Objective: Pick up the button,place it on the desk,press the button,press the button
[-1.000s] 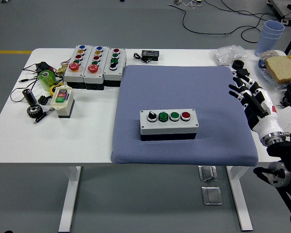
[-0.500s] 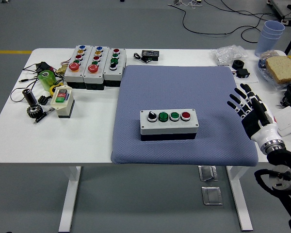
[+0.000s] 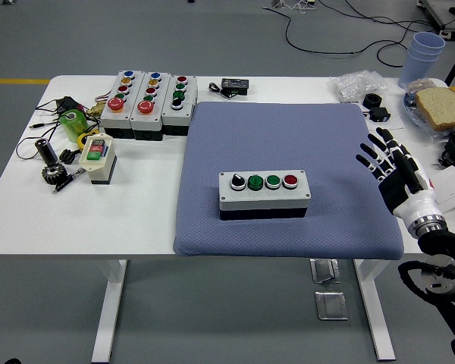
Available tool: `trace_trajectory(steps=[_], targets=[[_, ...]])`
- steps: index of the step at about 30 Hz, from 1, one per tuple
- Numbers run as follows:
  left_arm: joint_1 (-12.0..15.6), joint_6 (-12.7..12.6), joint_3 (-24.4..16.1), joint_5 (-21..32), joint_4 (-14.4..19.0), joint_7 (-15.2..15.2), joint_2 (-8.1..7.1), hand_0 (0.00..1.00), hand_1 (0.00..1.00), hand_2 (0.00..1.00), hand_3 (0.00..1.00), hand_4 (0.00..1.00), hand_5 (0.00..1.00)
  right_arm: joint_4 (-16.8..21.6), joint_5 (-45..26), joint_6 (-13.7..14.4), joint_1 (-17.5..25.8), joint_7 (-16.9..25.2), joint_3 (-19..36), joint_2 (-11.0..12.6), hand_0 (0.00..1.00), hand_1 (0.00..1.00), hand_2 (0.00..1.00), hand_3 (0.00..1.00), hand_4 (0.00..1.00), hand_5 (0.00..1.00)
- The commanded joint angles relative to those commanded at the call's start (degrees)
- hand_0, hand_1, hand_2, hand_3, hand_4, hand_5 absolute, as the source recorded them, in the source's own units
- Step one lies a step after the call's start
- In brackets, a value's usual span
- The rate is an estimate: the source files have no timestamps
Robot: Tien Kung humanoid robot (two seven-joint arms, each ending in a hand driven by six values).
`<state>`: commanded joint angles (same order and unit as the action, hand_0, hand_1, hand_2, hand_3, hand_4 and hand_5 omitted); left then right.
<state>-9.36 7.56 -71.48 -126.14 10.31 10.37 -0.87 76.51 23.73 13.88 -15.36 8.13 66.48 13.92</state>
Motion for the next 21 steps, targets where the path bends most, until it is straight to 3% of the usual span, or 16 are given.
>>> trace_trajectory(steps=[5,14,21], targets=[[-0.2,0.0,0.2,0.2,0.0,0.0,-0.02,0.650,0.635,0.631,0.552,0.322,0.852,-0.3,0.2,-0.7,0.0,-0.9,0.4,0.1,0.741,0.696,0.750,0.695,0.758,0.402],[-0.4,-0.1,0.1,0.1,0.0,0.1,-0.03,0.650,0.635,0.631,0.551,0.323,0.849,-0.6,3.0,-5.8,-0.1,-7.1,2.1,0.6,0.692,0.640,0.710,0.668,0.756,0.403],[-0.4,-0.2,0.3,0.0,0.0,0.0,-0.04,0.649,0.633,0.631,0.550,0.323,0.851,-0.6,3.5,-6.8,-0.2,-7.8,2.2,0.7,0.688,0.637,0.709,0.665,0.755,0.403]])
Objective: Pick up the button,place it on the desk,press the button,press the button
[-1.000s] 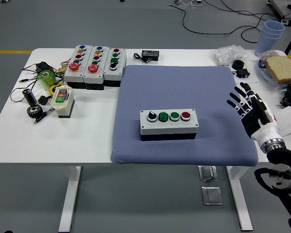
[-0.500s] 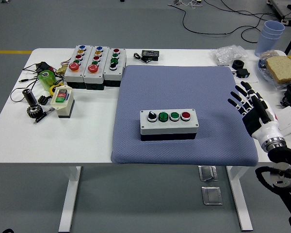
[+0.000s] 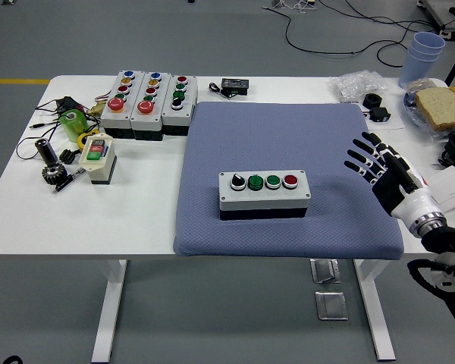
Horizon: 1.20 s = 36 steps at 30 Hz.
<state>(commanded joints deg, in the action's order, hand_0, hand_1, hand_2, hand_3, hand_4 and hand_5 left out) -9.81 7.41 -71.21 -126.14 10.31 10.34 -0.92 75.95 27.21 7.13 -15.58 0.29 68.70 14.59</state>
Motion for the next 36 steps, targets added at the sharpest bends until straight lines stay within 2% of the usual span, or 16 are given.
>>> trace_trajectory(steps=[36], targets=[[0.7,-0.1,0.4,-0.4,0.0,0.1,0.13,0.650,0.634,0.631,0.551,0.324,0.852,-0.2,0.0,-0.2,0.7,-0.3,-0.7,0.2,0.688,0.634,0.708,0.663,0.740,0.385]])
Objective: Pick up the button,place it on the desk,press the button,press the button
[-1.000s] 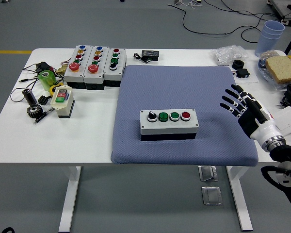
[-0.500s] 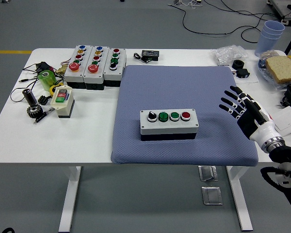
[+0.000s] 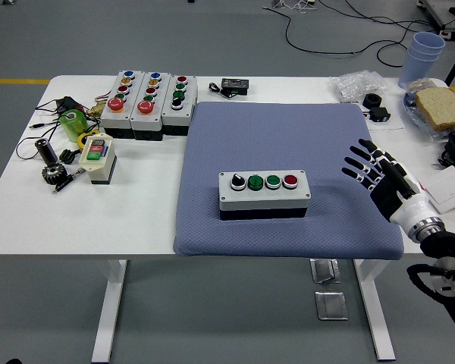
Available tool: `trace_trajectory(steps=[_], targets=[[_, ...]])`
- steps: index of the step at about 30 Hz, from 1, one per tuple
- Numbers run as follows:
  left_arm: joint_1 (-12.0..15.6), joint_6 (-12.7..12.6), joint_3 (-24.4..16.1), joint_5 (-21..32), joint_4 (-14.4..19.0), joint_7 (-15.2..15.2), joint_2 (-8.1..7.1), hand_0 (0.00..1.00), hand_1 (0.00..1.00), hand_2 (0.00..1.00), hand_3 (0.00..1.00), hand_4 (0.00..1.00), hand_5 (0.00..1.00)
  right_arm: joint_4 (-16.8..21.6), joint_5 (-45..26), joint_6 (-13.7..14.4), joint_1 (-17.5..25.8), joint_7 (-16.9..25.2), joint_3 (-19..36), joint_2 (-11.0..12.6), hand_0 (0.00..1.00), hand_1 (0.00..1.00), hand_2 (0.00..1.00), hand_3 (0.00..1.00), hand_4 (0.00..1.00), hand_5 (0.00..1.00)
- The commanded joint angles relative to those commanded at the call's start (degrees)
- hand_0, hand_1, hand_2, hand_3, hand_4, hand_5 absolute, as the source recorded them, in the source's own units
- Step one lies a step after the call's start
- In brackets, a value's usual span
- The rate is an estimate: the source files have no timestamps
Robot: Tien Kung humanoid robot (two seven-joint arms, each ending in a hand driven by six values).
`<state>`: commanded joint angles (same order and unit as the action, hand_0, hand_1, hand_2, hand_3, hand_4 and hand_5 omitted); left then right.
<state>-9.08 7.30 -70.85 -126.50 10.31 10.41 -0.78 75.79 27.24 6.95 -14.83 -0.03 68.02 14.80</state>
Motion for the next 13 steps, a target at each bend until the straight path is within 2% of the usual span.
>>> trace_trajectory(steps=[13], targets=[[0.2,0.1,0.1,-0.1,0.0,-0.1,0.02,0.651,0.633,0.630,0.551,0.325,0.856,0.0,-0.3,0.2,0.3,0.1,-0.1,0.1,0.688,0.635,0.708,0.663,0.740,0.385]])
